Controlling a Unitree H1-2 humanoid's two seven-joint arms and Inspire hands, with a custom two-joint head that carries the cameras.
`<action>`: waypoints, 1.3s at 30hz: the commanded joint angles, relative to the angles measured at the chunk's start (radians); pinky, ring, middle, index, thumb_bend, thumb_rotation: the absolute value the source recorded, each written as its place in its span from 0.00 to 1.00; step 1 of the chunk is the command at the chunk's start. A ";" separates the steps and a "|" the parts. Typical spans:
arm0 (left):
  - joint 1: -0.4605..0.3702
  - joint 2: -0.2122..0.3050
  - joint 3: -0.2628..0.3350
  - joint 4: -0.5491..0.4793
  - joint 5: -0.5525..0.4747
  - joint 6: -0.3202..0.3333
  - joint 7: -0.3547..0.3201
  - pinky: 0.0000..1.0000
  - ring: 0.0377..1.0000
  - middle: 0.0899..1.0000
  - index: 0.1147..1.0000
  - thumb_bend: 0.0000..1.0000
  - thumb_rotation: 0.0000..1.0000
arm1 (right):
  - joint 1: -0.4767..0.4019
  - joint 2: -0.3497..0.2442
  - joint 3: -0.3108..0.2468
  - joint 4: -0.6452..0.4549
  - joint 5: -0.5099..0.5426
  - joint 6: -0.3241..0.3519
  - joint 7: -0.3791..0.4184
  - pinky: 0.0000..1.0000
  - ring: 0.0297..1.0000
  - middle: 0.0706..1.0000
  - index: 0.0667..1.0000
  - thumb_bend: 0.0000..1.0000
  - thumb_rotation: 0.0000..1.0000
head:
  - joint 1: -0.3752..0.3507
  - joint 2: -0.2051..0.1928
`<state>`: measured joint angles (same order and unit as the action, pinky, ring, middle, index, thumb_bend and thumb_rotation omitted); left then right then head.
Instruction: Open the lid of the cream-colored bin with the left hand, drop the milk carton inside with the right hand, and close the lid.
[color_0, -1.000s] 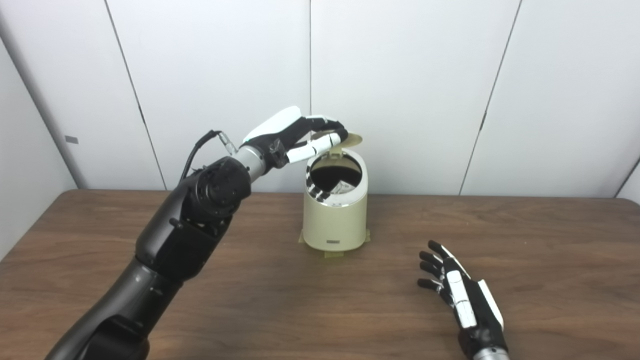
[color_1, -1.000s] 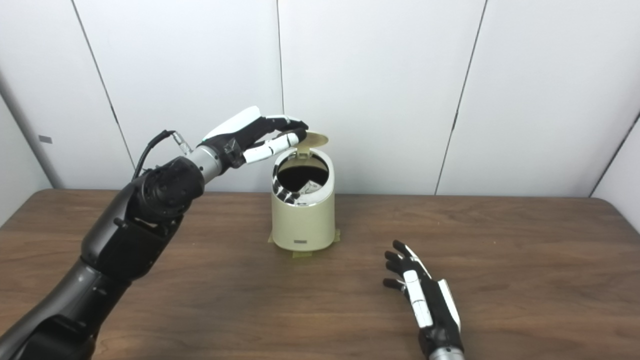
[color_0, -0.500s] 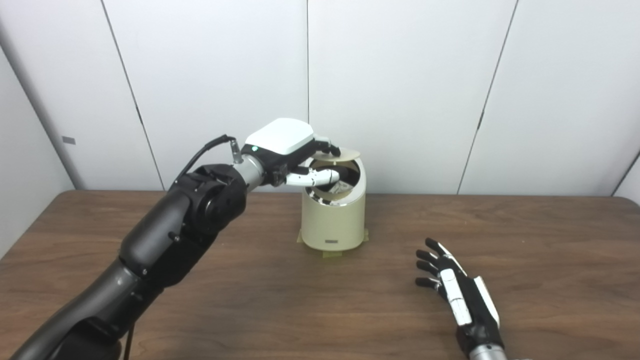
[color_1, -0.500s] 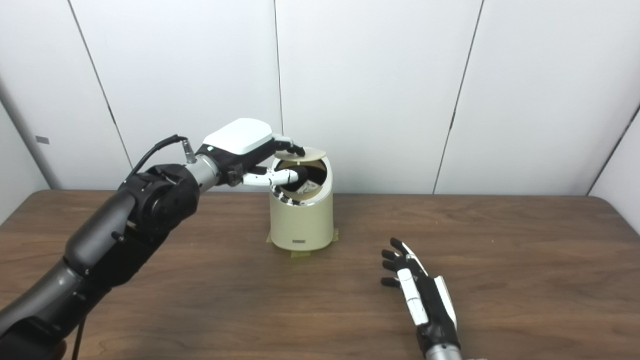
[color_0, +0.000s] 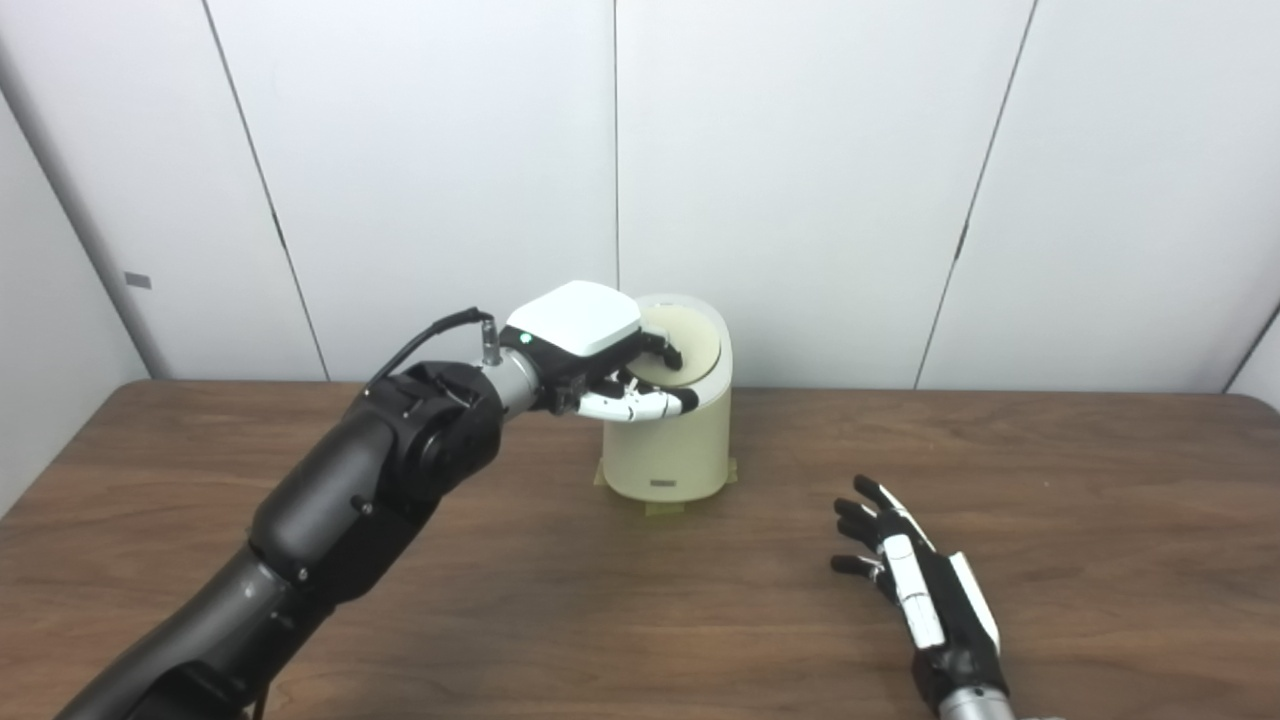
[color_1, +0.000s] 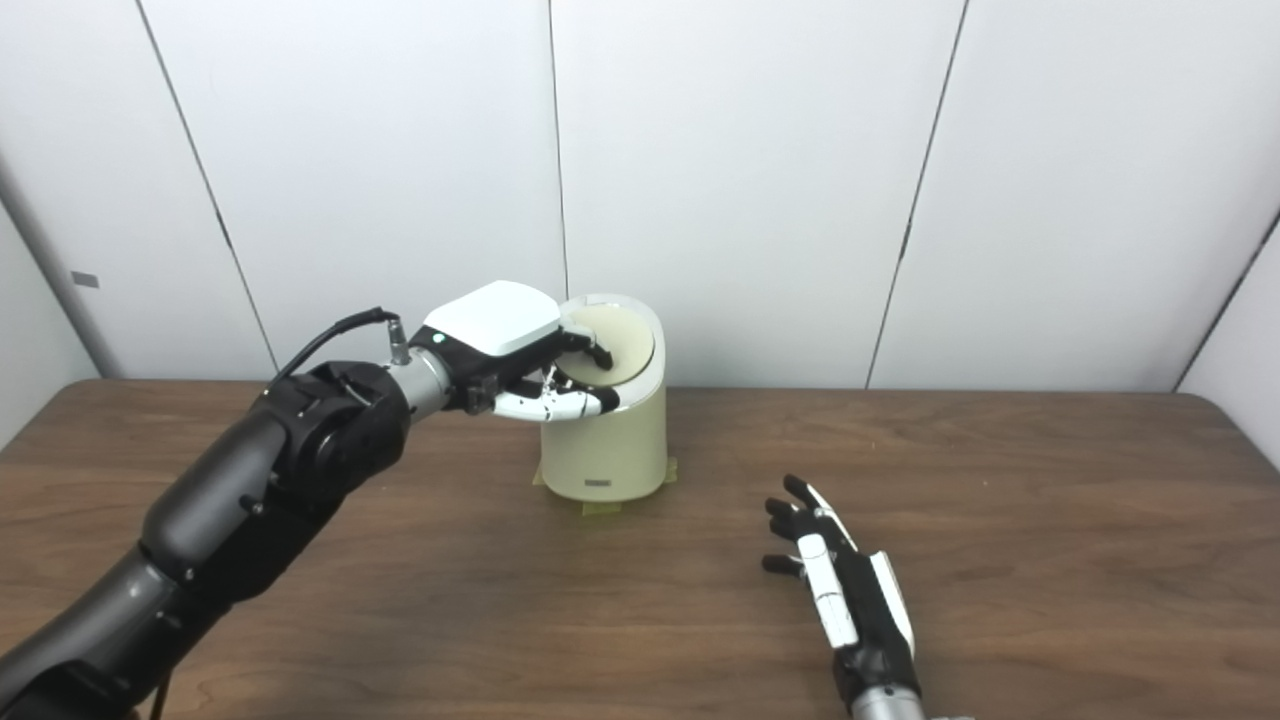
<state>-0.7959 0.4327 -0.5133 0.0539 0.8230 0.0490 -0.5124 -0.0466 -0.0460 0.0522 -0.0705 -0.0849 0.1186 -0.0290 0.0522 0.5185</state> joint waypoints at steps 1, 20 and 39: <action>-0.024 0.009 -0.016 -0.025 0.051 -0.015 -0.016 0.92 0.87 0.82 0.77 0.55 1.00 | -0.010 0.006 0.001 -0.006 0.008 0.022 0.015 0.76 0.84 0.83 0.90 0.52 1.00 | 0.000 0.003; 0.015 -0.001 -0.007 -0.062 0.215 -0.063 -0.061 0.97 0.90 0.85 0.80 0.52 1.00 | 0.002 -0.003 0.027 -0.046 -0.100 0.001 -0.013 0.73 0.81 0.82 0.91 0.54 1.00 | 0.001 0.030; 0.459 -0.367 0.594 -0.364 -0.545 0.230 0.226 0.82 0.86 0.86 0.86 0.33 0.90 | -0.010 0.017 -0.022 -0.138 -0.002 -0.010 0.002 0.69 0.82 0.82 0.88 0.52 1.00 | 0.006 0.043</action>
<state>-0.3146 0.0763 0.0646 -0.2592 0.3219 0.2885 -0.3320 -0.0262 -0.0269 0.0377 -0.1714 -0.1008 0.1156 -0.0358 0.0568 0.5599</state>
